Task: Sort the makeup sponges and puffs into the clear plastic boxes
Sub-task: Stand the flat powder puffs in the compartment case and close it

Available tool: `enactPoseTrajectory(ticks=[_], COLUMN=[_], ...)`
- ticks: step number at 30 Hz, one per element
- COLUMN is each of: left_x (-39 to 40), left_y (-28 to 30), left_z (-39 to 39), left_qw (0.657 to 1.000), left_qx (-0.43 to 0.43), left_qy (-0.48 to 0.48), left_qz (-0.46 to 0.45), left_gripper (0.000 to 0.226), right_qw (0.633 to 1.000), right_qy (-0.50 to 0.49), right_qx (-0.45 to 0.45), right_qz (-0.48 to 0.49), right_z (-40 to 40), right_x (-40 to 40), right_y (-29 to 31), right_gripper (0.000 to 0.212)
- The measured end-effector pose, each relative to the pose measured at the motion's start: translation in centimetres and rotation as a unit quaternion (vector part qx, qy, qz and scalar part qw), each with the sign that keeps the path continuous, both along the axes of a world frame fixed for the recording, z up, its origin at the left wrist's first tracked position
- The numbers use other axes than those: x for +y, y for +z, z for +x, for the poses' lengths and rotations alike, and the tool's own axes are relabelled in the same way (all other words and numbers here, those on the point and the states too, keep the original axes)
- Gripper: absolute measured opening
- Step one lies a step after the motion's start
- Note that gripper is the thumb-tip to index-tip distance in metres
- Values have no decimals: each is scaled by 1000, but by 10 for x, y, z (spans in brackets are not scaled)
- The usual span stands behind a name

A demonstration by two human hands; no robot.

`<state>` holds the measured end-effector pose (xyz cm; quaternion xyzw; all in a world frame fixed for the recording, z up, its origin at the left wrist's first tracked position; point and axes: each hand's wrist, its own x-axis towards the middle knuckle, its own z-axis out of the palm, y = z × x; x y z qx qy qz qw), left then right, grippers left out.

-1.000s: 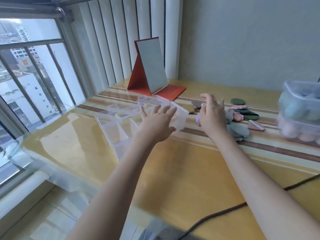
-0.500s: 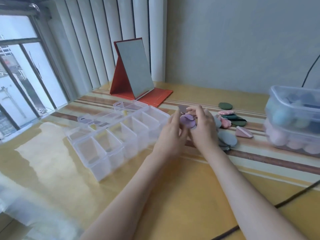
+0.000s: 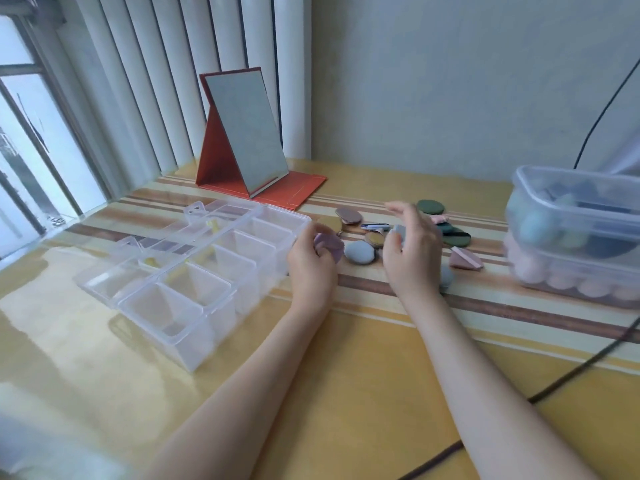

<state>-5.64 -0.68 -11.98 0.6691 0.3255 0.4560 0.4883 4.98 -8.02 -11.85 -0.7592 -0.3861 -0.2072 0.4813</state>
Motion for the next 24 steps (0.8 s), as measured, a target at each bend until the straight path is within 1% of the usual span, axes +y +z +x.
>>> enactPoseTrajectory(ticks=[1, 2, 4, 5, 6, 7, 9, 12, 13, 14, 16, 17, 18, 19, 22, 24], left_x=[4, 7, 12, 13, 13, 12, 11, 11, 11, 11, 9, 10, 10, 11, 16, 16], left_y=[-3, -6, -12, -12, -11, -9, -9, -11, -12, -12, -10, -10, -10, -11, -12, -10], left_z=[1, 1, 1, 1, 1, 1, 3, 5, 5, 6, 5, 6, 6, 7, 8, 7], left_qw=[1000, 998, 994, 992, 990, 988, 985, 986, 988, 989, 991, 992, 993, 995, 998, 998], left_qx=[22, 56, 105, 119, 134, 146, 155, 136, 120, 102, 76, 69, 64, 57, 30, 36], left_qy=[-8, -12, -18, -22, -26, -31, -43, -50, -54, -60, -72, -72, -71, -69, -51, -36], left_qz=[5, 14, 25, 30, 37, 46, 63, 83, 85, 87, 79, 75, 68, 55, -13, -38], left_gripper=[41, 40, 36, 33, 29, 27, 28, 29, 30, 32, 38, 41, 44, 45, 46, 49], right_qw=[998, 992, 966, 955, 951, 952, 961, 974, 974, 971, 948, 934, 926, 929, 966, 973], right_qy=[-53, -83, -96, -90, -89, -96, -126, -149, -137, -117, -84, -77, -76, -78, -66, -50], right_qx=[7, 31, 82, 89, 90, 89, 80, 11, -7, -15, -2, 12, 26, 37, 102, 157], right_qz=[-35, -91, -226, -268, -282, -276, -235, -173, -180, -207, -306, -349, -368, -359, -228, -161], right_z=[5, 9, 14, 16, 16, 16, 16, 21, 23, 24, 23, 22, 22, 23, 28, 30], right_x=[-1, -2, -3, -2, -2, 0, 3, 12, 17, 22, 34, 38, 42, 44, 42, 39], right_y=[-2, -4, -7, -8, -8, -8, -7, -4, -1, 2, 2, 0, -4, -6, -7, -4], right_gripper=[43, 43, 42, 41, 38, 35, 27, 22, 23, 27, 38, 40, 38, 34, 18, 11])
